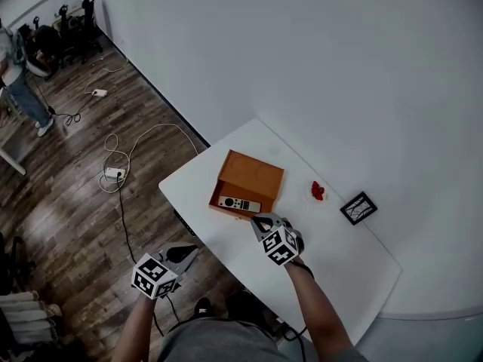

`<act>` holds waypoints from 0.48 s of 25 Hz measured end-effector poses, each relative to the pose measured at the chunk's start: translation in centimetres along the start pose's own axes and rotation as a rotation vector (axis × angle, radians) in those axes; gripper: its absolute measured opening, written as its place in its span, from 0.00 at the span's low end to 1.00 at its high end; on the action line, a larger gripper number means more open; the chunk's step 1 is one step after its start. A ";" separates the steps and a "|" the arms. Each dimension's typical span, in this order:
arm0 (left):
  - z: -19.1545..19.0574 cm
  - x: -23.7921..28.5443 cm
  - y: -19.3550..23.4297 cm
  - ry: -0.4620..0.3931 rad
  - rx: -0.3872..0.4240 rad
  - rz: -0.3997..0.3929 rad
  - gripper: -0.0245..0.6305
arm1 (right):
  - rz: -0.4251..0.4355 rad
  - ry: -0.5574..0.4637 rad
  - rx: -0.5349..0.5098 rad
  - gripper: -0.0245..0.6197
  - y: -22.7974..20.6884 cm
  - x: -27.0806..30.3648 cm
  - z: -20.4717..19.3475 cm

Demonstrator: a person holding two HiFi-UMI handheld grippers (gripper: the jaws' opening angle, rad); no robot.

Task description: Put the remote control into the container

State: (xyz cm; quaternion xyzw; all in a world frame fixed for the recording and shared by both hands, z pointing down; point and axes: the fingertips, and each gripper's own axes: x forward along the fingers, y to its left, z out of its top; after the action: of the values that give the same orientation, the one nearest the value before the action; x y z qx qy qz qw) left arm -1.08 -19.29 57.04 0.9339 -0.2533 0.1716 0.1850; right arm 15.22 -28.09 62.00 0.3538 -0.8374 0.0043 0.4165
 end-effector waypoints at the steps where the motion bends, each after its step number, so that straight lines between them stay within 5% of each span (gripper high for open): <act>1: 0.1 0.0 -0.2 -0.001 0.008 -0.009 0.04 | -0.007 -0.008 0.011 0.06 0.3 -0.6 0.0; 12: 0.5 -0.9 -2.2 -0.013 0.073 -0.082 0.04 | -0.028 -0.080 0.152 0.06 5.9 -5.3 0.0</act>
State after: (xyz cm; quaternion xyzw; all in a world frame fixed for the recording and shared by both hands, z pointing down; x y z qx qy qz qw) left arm -0.53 -17.39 55.65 0.9508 -0.2095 0.1667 0.1560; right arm 13.83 -20.51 59.95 0.3959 -0.8456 0.0480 0.3549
